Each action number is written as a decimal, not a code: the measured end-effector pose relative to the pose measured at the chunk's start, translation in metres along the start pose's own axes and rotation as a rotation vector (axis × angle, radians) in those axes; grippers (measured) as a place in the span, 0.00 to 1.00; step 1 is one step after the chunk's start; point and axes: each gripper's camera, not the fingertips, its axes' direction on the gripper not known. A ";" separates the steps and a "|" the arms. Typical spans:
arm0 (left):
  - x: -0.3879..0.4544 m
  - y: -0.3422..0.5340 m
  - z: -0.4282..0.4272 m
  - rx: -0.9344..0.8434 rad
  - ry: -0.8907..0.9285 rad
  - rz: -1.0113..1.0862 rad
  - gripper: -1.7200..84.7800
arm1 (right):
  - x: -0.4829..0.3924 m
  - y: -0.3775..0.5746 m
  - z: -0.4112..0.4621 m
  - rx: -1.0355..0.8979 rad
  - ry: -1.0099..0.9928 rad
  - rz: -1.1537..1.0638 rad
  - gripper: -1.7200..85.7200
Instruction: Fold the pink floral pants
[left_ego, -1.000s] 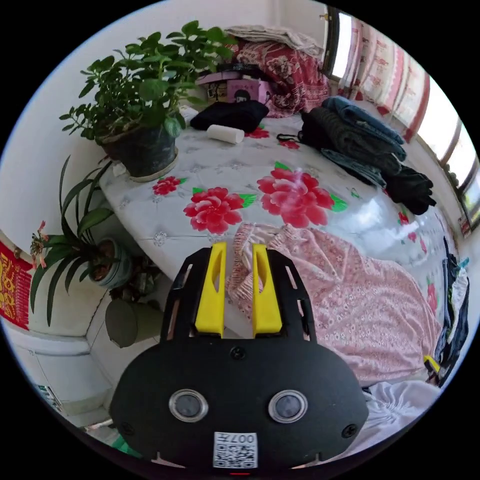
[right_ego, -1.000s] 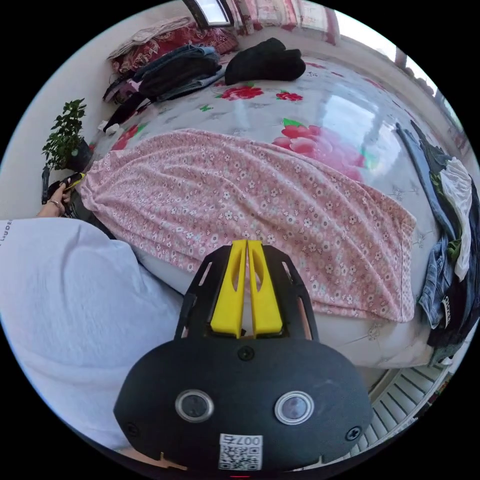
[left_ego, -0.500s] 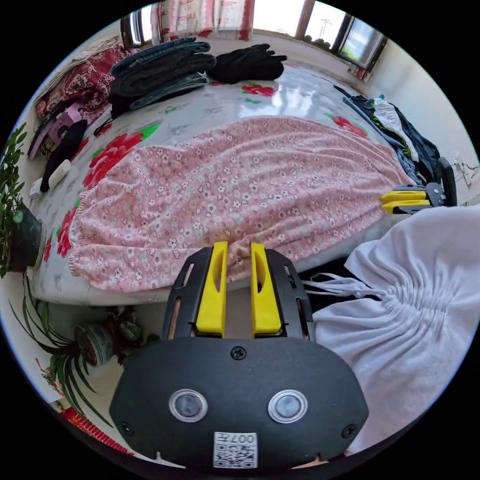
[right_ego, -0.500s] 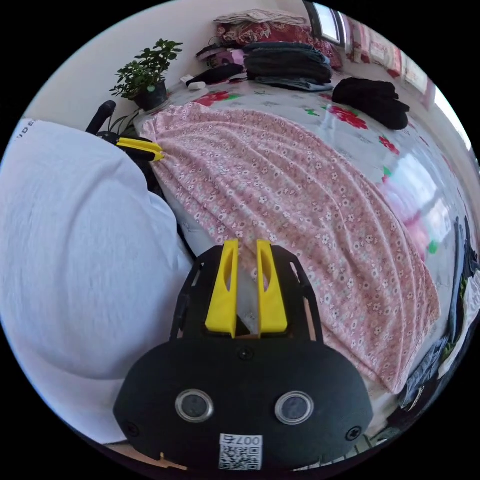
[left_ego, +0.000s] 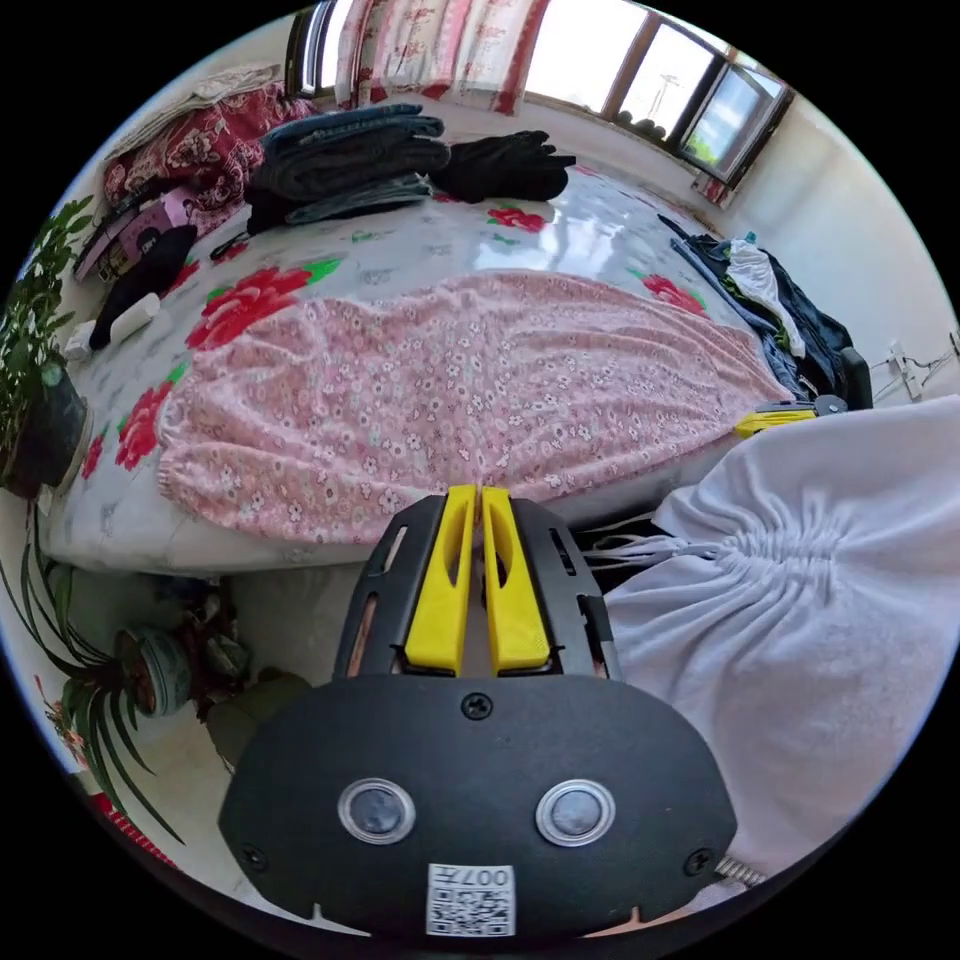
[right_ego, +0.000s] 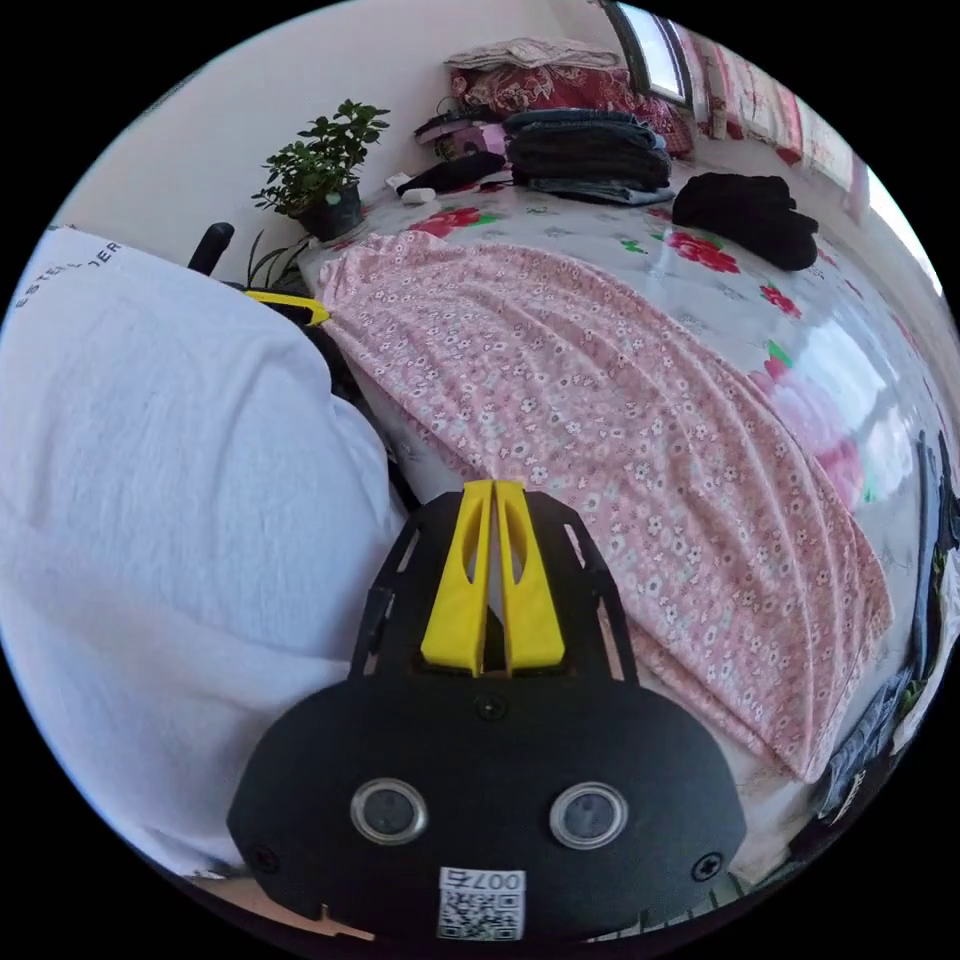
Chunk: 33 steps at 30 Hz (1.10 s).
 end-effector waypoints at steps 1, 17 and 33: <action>-0.009 0.001 0.015 -0.030 0.013 -0.060 0.02 | 0.012 0.005 0.011 -0.028 -0.013 0.056 0.02; -0.153 0.073 -0.019 0.174 0.228 -0.689 0.11 | 0.230 0.308 -0.156 0.749 0.109 1.234 0.11; -0.268 0.127 -0.042 0.451 0.291 -1.055 0.16 | 0.246 0.161 -0.185 0.792 0.089 0.904 0.03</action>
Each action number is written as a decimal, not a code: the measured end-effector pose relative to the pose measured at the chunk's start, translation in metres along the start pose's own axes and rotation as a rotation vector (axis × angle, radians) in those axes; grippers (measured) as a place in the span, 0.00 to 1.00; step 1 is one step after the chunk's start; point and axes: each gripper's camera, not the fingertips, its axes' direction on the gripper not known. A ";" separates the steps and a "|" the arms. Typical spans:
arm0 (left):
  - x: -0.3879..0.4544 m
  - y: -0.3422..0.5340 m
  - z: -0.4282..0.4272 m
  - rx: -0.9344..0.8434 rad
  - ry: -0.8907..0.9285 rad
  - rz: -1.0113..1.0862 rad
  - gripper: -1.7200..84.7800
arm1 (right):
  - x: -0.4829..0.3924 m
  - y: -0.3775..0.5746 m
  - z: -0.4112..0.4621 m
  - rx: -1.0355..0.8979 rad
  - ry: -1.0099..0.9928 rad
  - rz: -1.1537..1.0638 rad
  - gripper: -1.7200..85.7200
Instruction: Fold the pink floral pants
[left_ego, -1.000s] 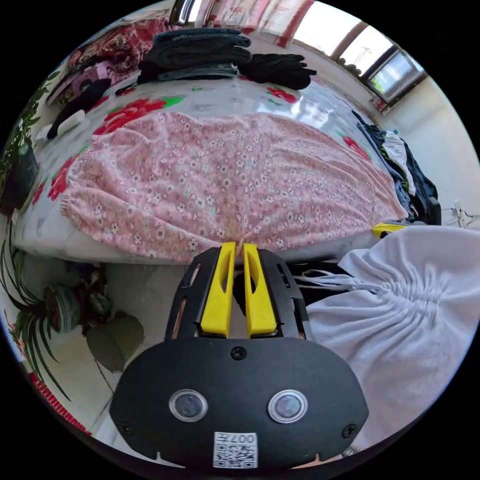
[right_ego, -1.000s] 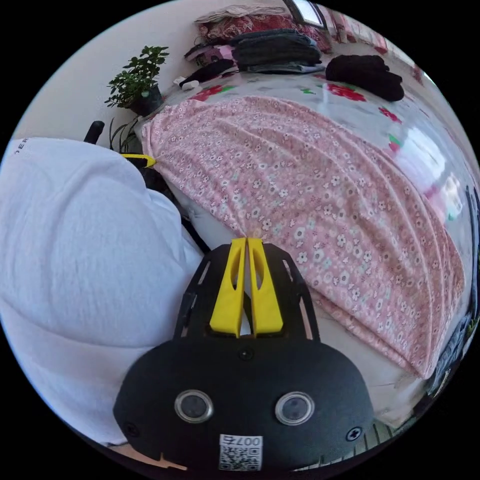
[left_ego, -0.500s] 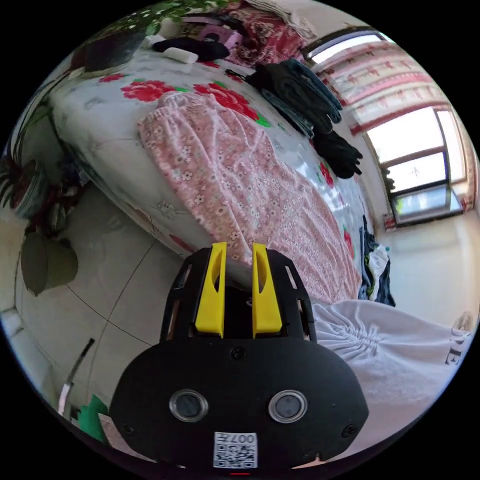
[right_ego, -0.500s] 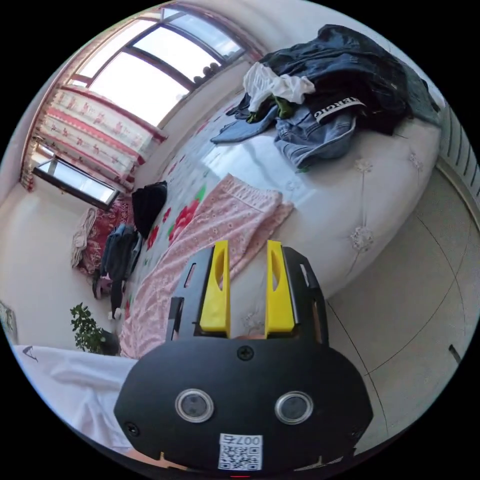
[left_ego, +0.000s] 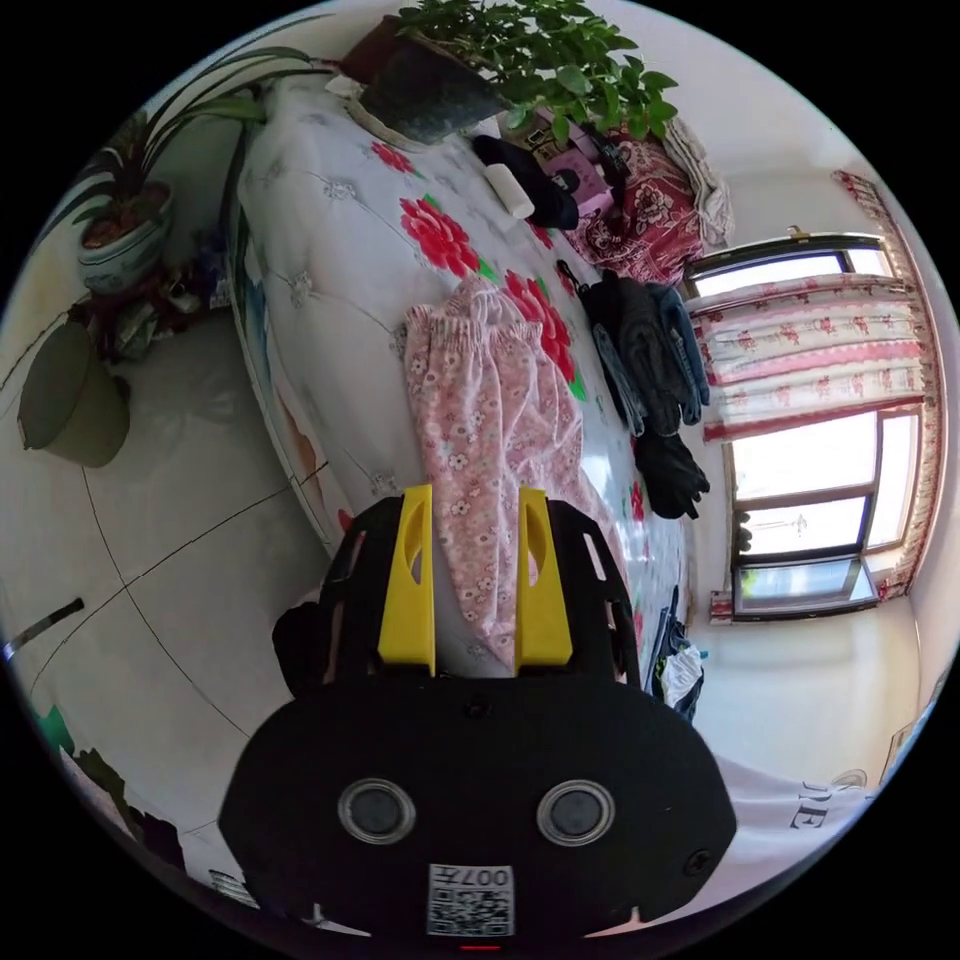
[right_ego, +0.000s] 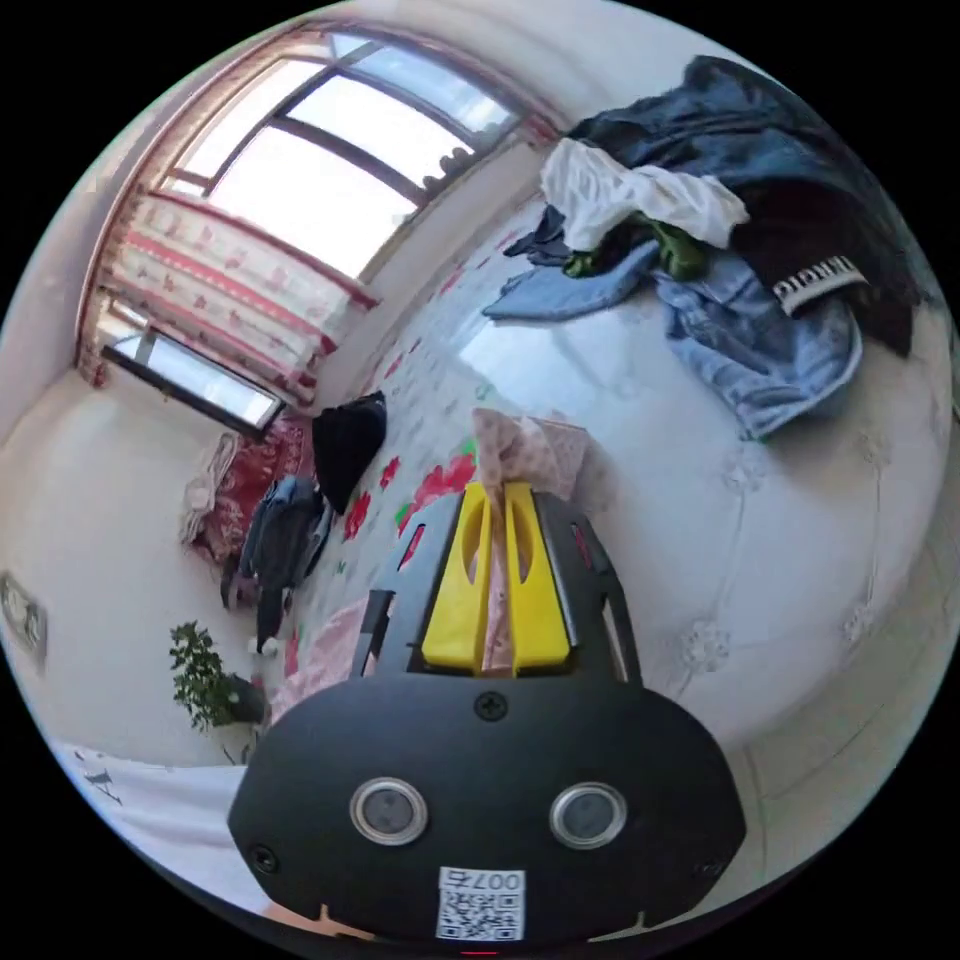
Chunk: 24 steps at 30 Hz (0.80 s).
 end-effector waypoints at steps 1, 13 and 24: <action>-0.006 -0.007 -0.003 0.020 0.005 -0.007 0.16 | -0.052 -0.001 0.013 -0.064 -0.023 -0.186 0.03; -0.047 -0.065 0.028 0.051 0.041 -0.046 0.18 | -0.313 0.242 0.223 -0.984 -0.295 -1.010 0.04; -0.021 -0.067 0.059 0.040 0.066 0.034 0.04 | -0.254 0.192 0.177 -0.649 -0.169 -0.750 0.05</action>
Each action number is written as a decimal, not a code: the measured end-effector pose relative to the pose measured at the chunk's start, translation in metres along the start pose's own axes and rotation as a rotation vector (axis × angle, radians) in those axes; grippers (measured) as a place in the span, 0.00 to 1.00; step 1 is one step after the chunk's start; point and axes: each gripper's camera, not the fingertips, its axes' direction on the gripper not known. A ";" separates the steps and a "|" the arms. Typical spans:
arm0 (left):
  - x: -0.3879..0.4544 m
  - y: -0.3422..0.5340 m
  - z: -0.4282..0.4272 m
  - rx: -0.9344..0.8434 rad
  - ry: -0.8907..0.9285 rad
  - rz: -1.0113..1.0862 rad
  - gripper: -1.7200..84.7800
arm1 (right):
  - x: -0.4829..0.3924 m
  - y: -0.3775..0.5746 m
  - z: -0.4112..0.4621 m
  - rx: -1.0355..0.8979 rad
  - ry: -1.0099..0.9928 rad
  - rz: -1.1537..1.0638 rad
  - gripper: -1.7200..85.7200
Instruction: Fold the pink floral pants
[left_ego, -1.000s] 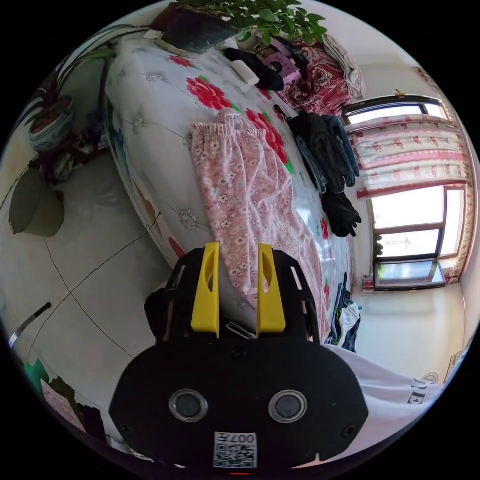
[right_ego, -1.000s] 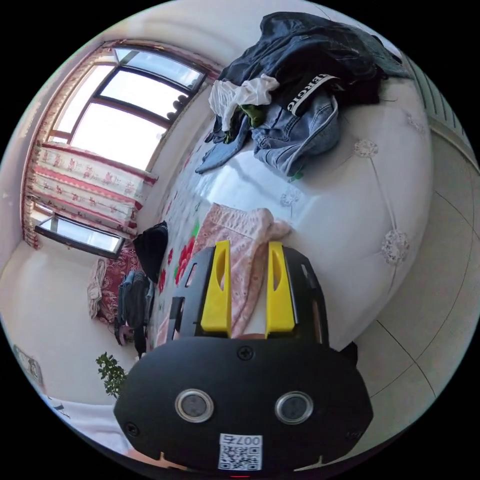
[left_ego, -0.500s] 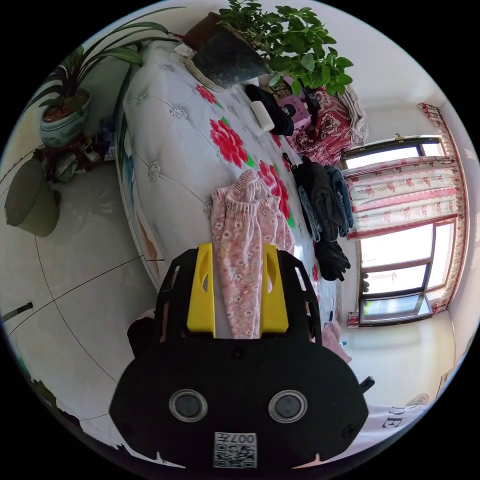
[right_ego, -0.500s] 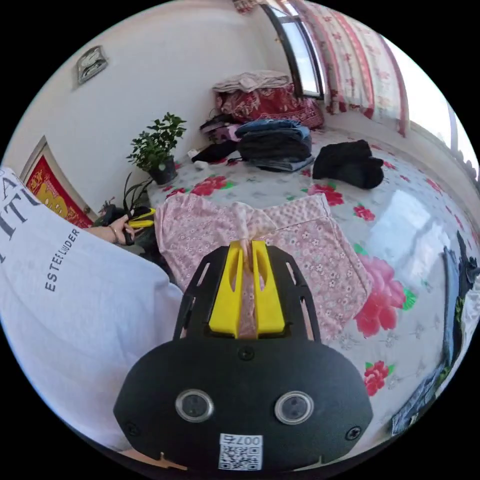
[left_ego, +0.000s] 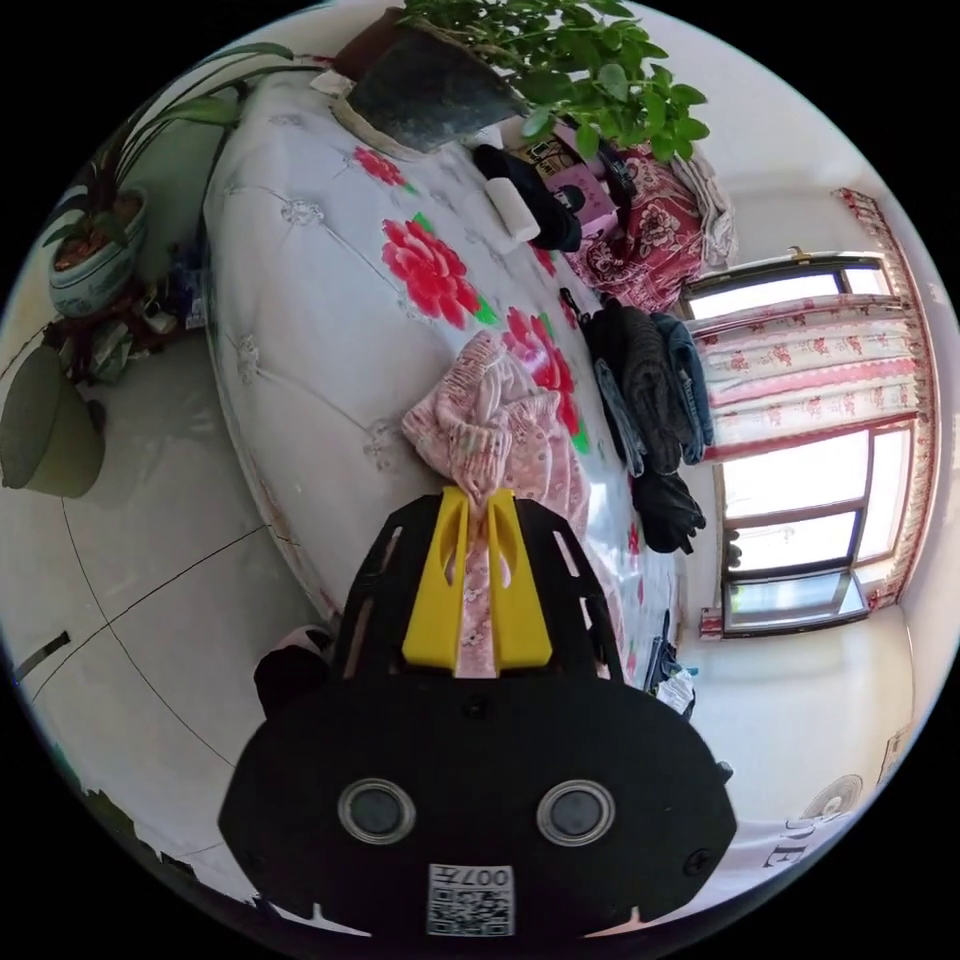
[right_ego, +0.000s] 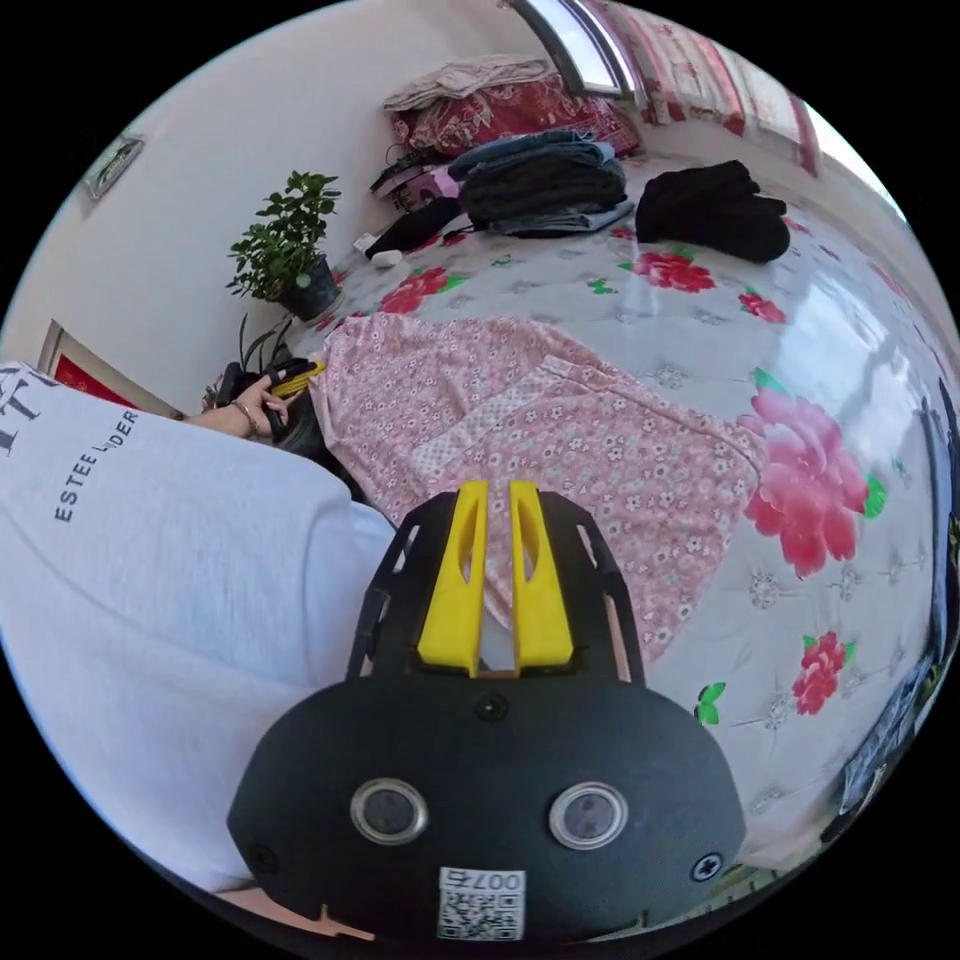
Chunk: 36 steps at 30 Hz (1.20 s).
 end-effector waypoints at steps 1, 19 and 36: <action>0.017 0.001 0.000 0.021 0.041 0.062 0.04 | 0.007 0.003 -0.006 0.012 0.017 0.013 0.05; 0.380 0.349 0.218 -0.874 0.383 1.416 0.13 | 0.197 0.121 -0.062 0.380 -0.081 0.589 0.09; 0.246 0.247 0.316 -0.820 -0.047 0.751 0.12 | 0.323 0.088 0.034 0.076 -0.354 0.598 0.10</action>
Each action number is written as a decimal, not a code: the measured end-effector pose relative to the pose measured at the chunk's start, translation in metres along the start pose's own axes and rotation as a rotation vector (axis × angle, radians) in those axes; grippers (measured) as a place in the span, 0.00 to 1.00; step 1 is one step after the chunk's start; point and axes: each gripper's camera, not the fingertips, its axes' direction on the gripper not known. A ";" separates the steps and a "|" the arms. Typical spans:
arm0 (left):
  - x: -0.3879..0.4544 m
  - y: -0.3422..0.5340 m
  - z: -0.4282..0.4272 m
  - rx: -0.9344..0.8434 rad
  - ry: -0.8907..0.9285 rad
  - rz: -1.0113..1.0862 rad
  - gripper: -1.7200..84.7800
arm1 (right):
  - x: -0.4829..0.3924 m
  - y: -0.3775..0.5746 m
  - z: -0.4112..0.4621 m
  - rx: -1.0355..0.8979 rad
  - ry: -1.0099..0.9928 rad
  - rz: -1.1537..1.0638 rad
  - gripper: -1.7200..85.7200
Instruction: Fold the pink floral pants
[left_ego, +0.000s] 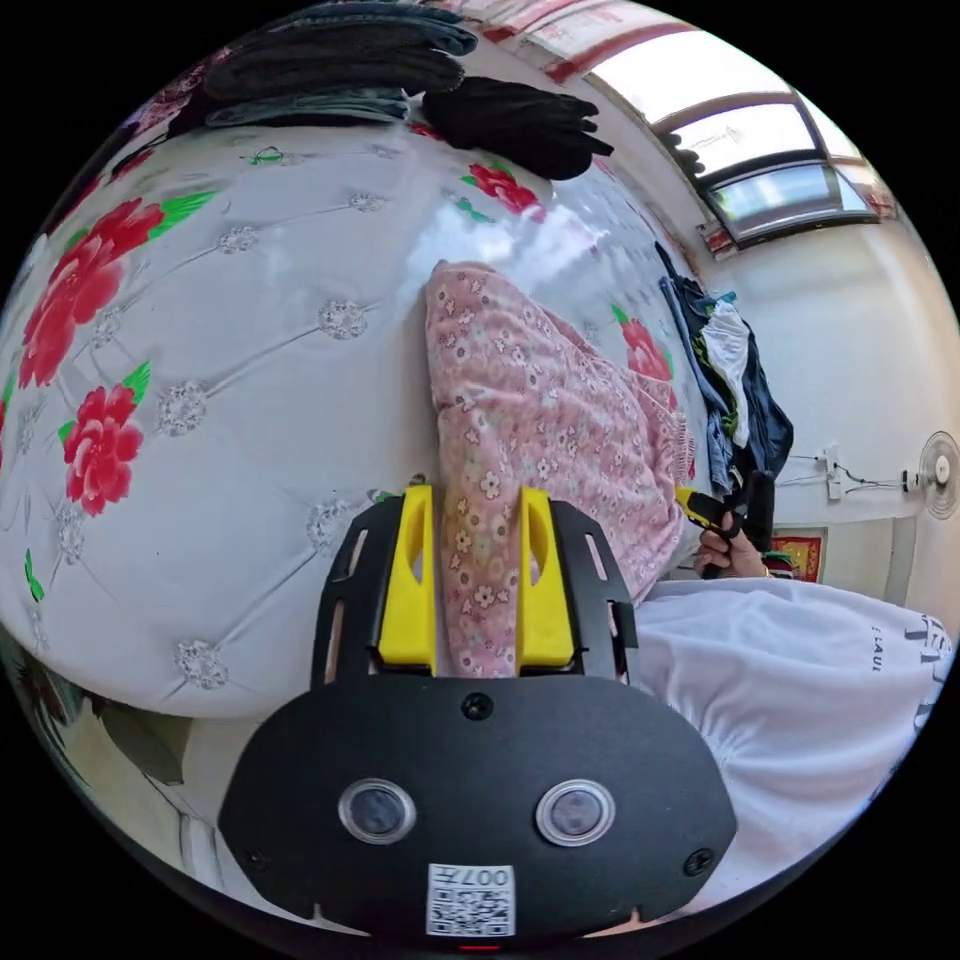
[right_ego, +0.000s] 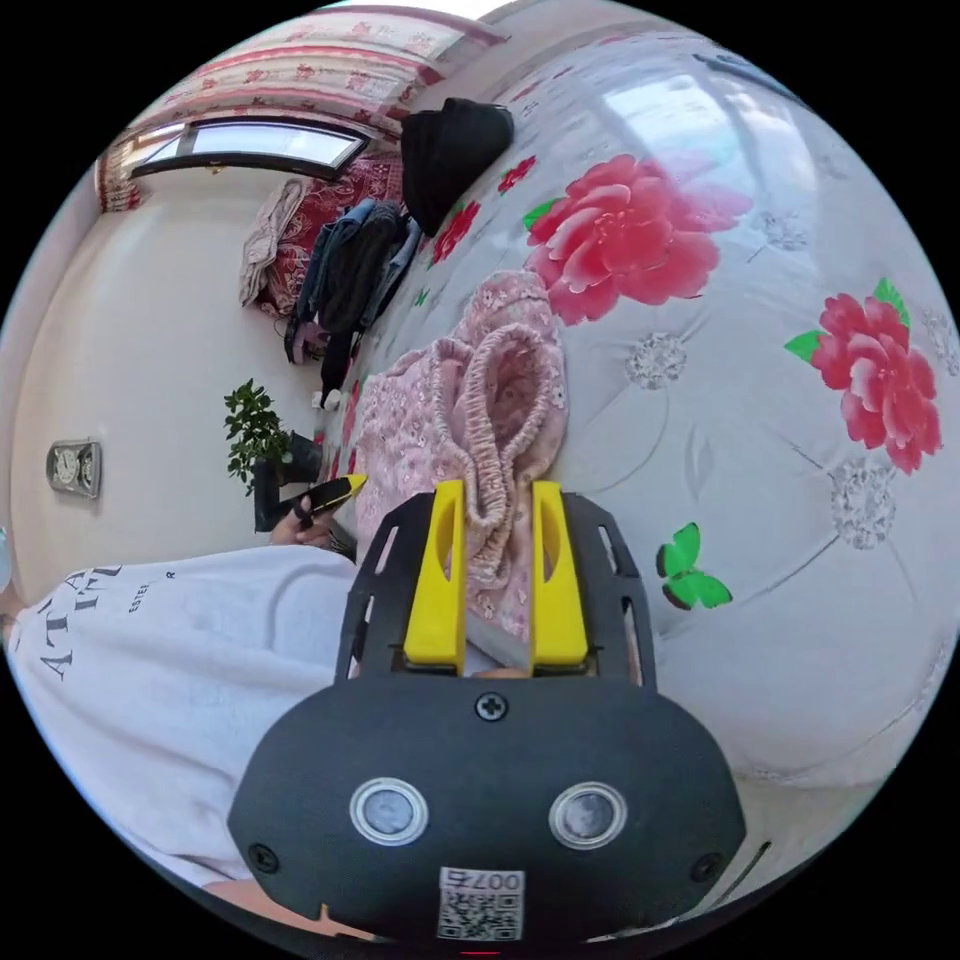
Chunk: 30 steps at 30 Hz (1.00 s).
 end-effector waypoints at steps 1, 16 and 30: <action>0.003 -0.011 0.006 -0.025 0.030 0.002 0.08 | 0.000 -0.012 -0.002 -0.040 0.006 -0.008 0.10; 0.121 -0.311 -0.129 0.319 0.136 0.310 0.02 | -0.154 -0.327 -0.167 0.249 -0.102 -0.405 0.09; 0.084 -0.369 0.036 0.088 -0.442 0.127 0.11 | -0.060 -0.445 -0.081 0.236 0.376 -0.252 0.07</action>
